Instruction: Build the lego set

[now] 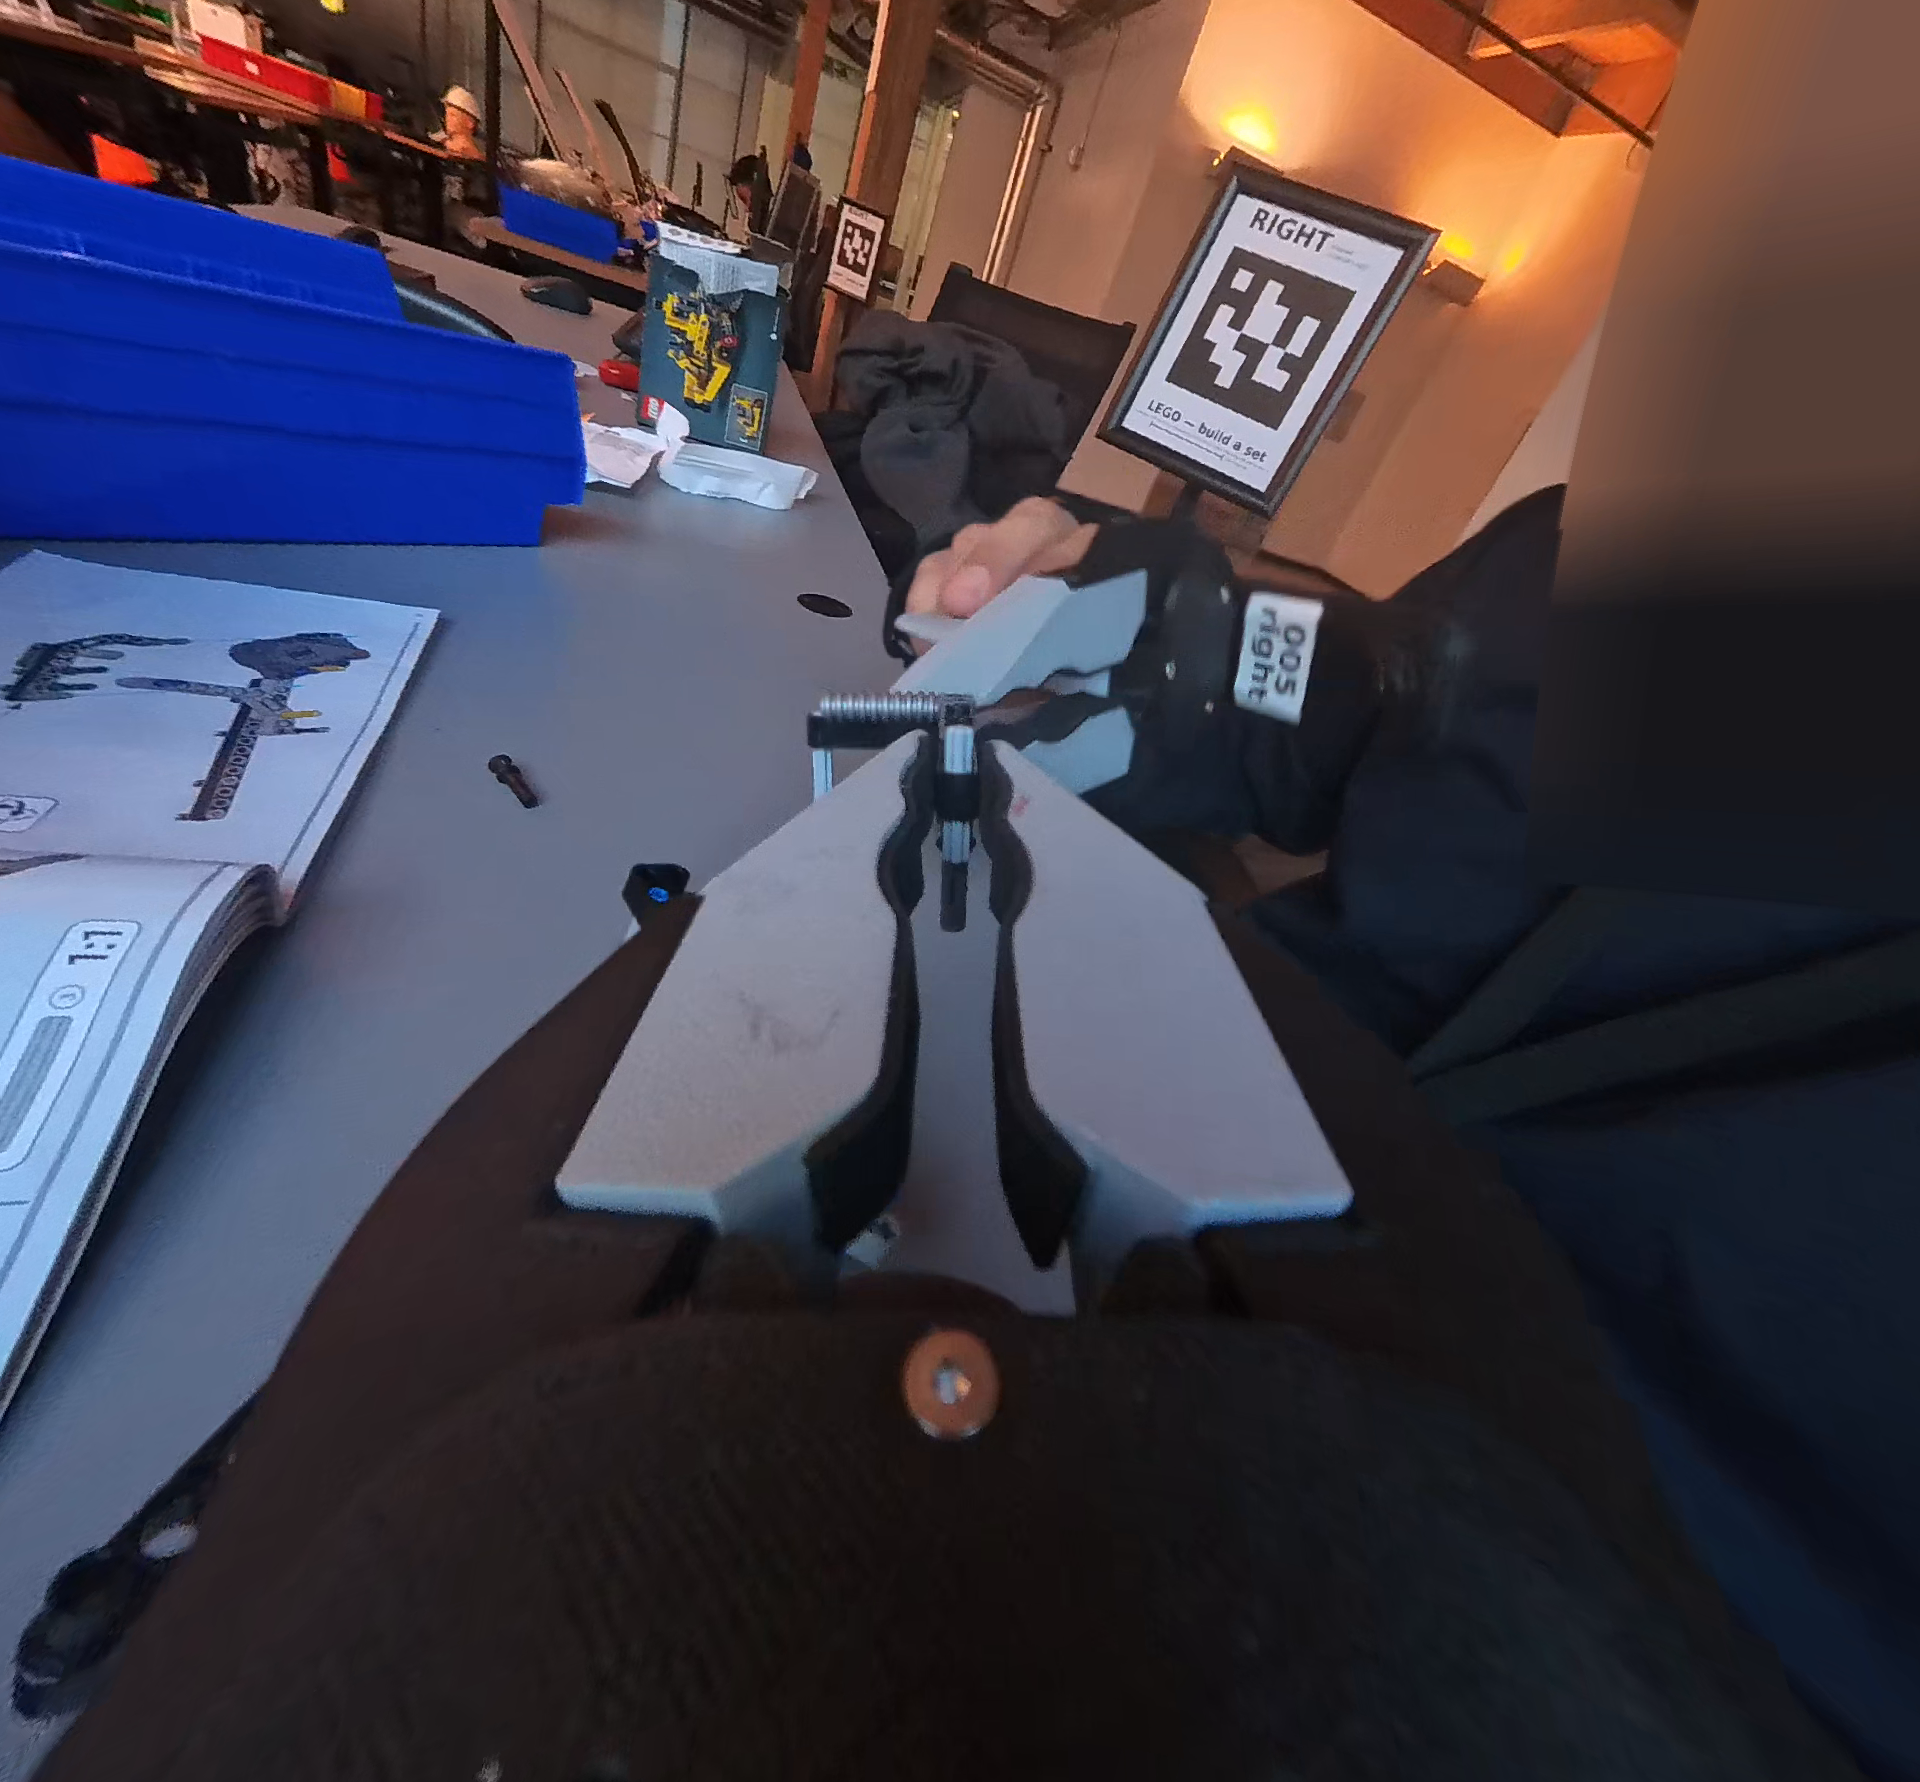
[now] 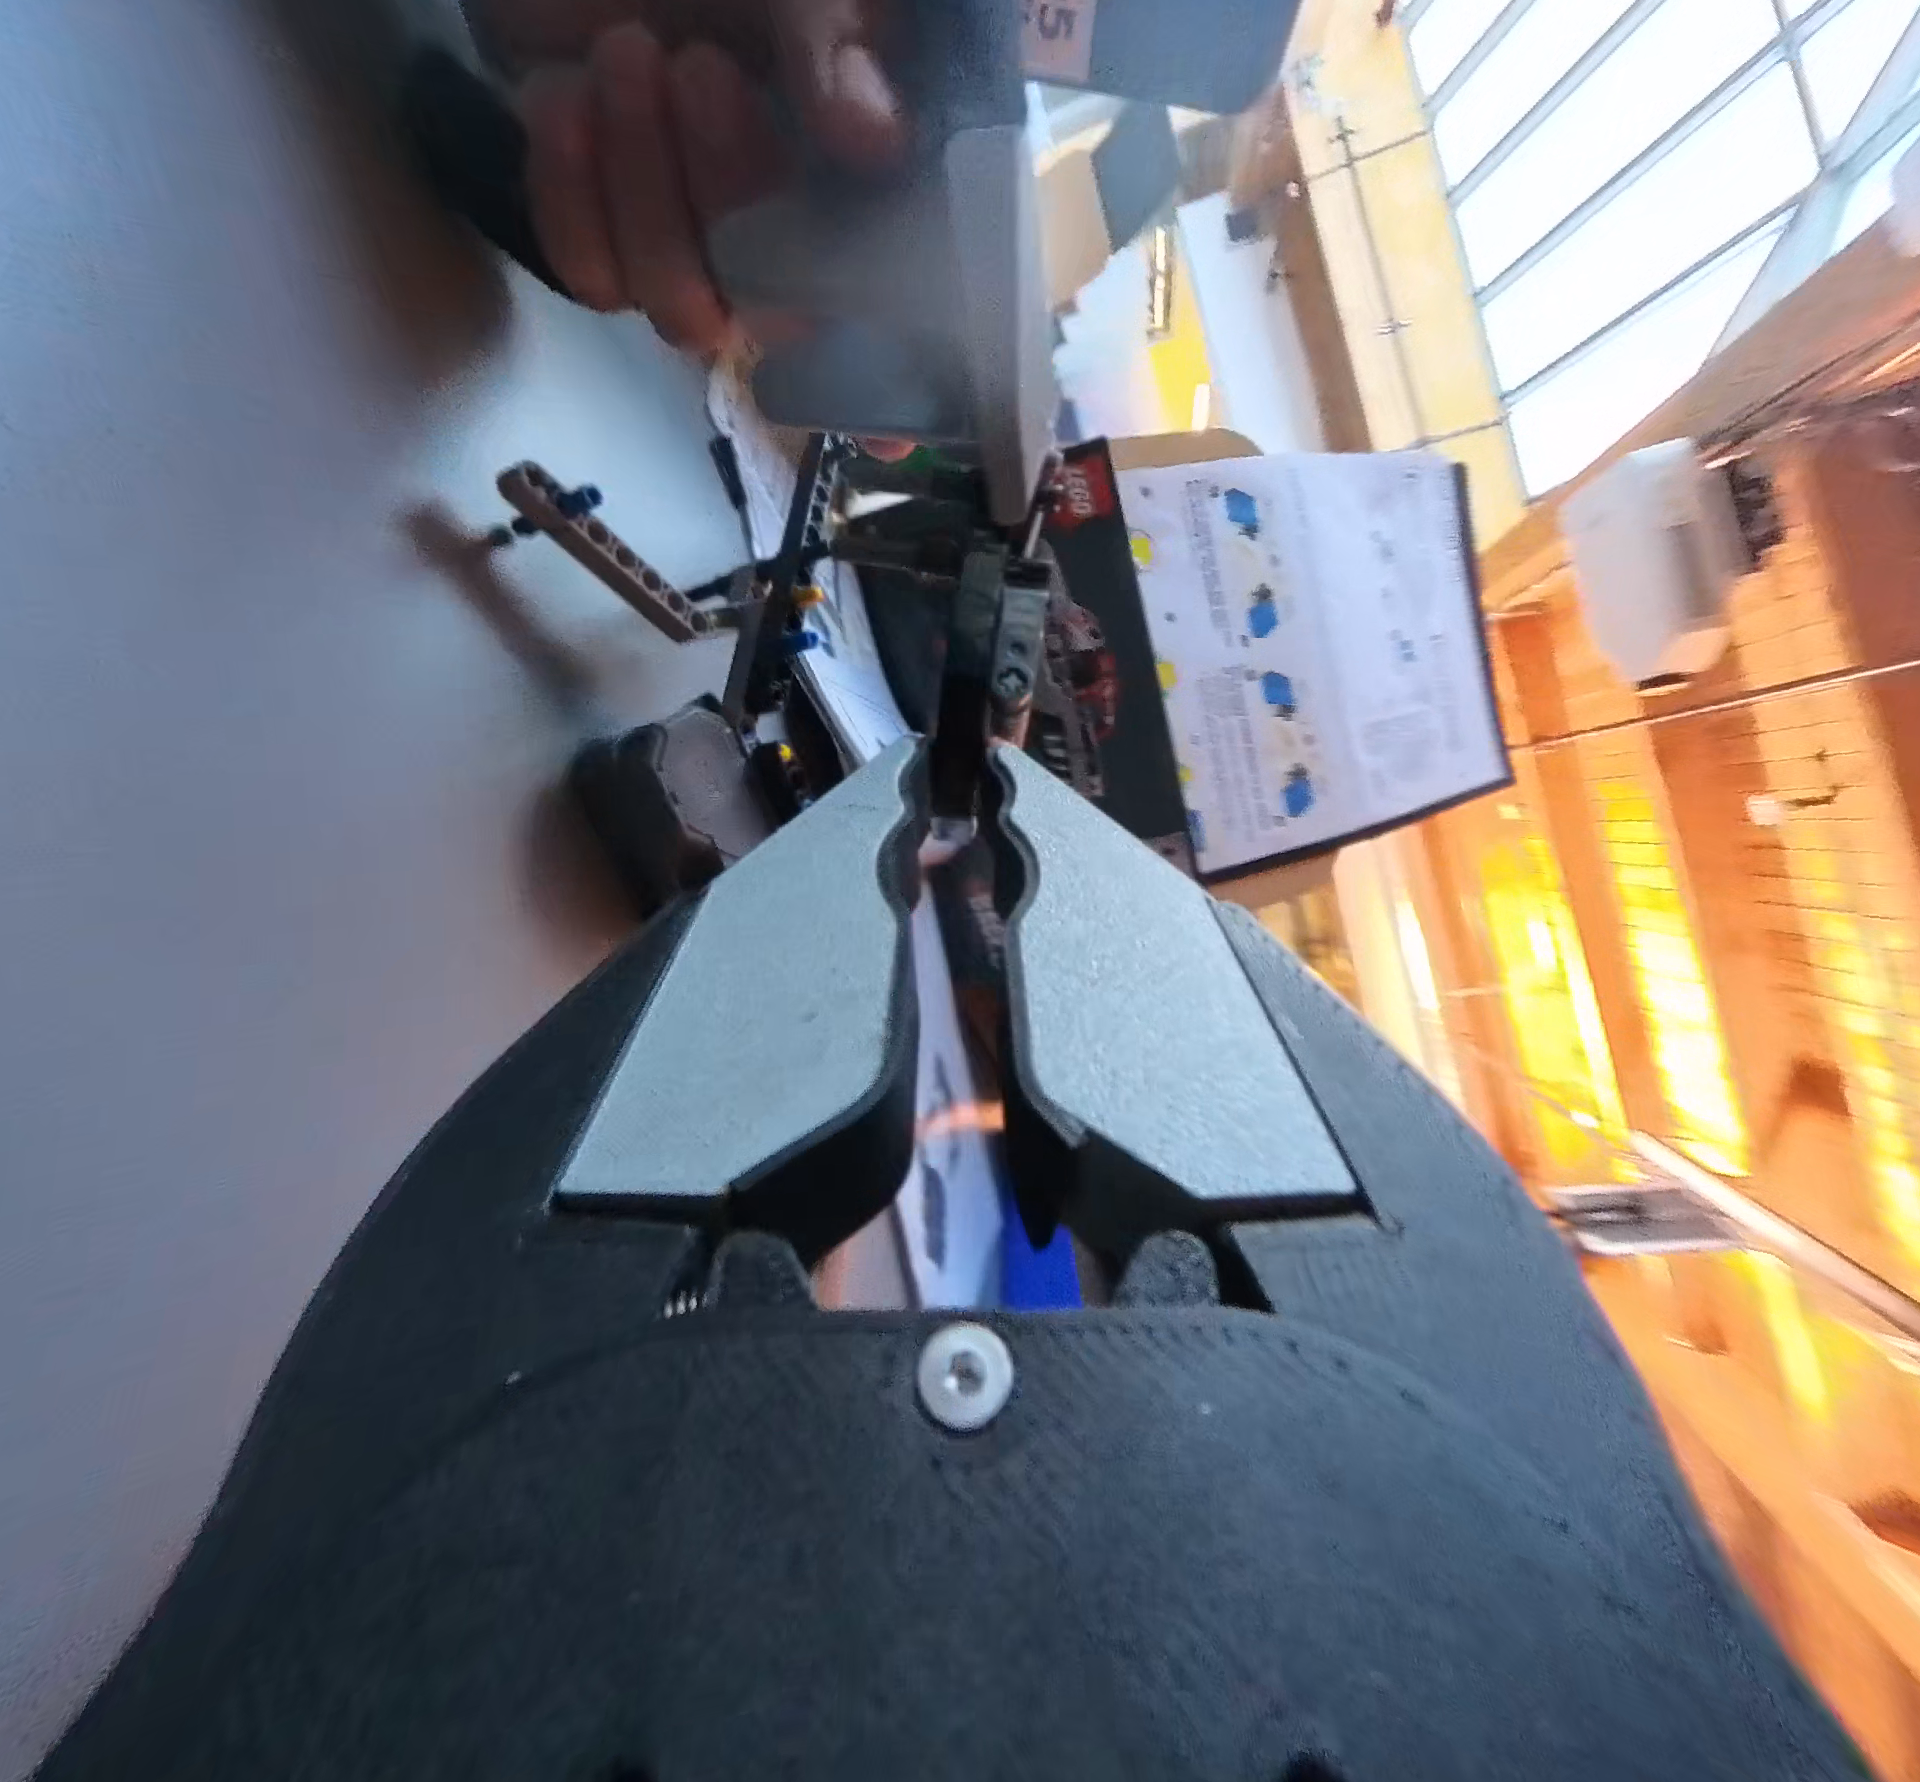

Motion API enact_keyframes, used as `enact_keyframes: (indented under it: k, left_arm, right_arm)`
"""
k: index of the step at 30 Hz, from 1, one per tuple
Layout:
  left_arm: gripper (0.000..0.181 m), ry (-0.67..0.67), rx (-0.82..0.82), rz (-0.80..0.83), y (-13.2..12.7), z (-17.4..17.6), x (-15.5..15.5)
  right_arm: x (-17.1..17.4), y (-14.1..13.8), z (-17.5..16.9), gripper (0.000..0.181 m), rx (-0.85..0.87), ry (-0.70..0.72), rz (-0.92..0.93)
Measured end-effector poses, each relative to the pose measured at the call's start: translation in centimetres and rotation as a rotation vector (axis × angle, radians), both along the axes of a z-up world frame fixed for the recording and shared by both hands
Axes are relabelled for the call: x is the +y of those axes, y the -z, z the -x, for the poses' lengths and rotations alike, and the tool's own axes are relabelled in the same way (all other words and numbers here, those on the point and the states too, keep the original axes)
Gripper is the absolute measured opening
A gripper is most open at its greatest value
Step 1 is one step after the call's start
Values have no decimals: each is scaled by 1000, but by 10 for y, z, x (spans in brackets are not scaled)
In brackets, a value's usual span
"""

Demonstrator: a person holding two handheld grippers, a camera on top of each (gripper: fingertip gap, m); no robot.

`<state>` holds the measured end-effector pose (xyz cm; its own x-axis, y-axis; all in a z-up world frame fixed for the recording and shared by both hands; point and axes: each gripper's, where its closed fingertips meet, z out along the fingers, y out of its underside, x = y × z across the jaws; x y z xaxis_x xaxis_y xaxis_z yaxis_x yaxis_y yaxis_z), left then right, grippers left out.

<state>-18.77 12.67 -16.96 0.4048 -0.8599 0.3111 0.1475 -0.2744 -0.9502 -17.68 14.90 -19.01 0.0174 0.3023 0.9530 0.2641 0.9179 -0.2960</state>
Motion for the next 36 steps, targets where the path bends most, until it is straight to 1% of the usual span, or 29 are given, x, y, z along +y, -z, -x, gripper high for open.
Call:
enact_keyframes:
  k: [2, 4, 6, 7, 8, 9, 10, 11, 13, 15, 19, 21, 23, 28, 30, 32, 33, 34, 36]
  left_arm:
    - [4, 13, 1, 25, 3, 0, -2]
    - [4, 37, 44, 49, 11, -1, -6]
    - [6, 14, 148, 53, 22, 0, -5]
    - [12, -22, 214, 33, 27, 3, -2]
    - [24, -50, 264, 3, 27, 6, 0]
    - [30, -75, 288, -23, 24, 9, 0]
    - [30, -98, 293, -40, 20, 13, 0]
    - [26, -122, 304, -47, 18, 18, 1]
    - [20, -146, 361, -59, 20, 26, 0]
    - [20, -180, 391, -48, 24, 32, 2]
    - [20, -179, 412, 4, 34, 35, 5]
    - [15, -166, 447, 21, 42, 36, 5]
    - [5, -148, 441, 20, 44, 33, 4]
    - [6, -126, 449, 46, 48, 32, 2]
    - [18, -137, 453, 59, 47, 36, 2]
    - [18, -145, 435, 36, 41, 39, 2]
    - [21, -153, 442, 3, 37, 40, 2]
    - [24, -175, 475, -47, 35, 41, 3]
    - [28, -226, 621, -189, 37, 43, 4]
  right_arm:
    - [-2, 5, 0, 6, 2, 25, -92]
    - [-7, 13, -2, 5, -18, 30, -120]
    - [-5, 14, -5, 5, -12, 61, -180]
    - [-3, 13, -5, 5, -5, 77, -214]
    - [-2, 13, -6, 5, -2, 86, -231]
    - [-1, 15, -5, 5, -10, 89, -230]
    - [1, 18, -4, 3, -25, 96, -219]
    - [4, 21, -3, 4, -32, 110, -211]
    - [5, 21, -1, 4, -20, 119, -204]
    - [5, 22, 2, 5, -18, 118, -176]
    - [2, 24, 8, 5, -19, 120, -176]
    - [-1, 25, 9, 5, -19, 110, -166]
    - [-1, 27, 10, 5, -23, 116, -180]
    - [-1, 29, 8, 5, -30, 114, -173]
    - [0, 27, 7, 5, -20, 117, -149]
    - [1, 26, 6, 5, -14, 109, -116]
    - [1, 25, 5, 5, -12, 106, -100]
    - [1, 24, 5, 5, -8, 105, -88]
    - [2, 21, 4, 5, 5, 99, -67]
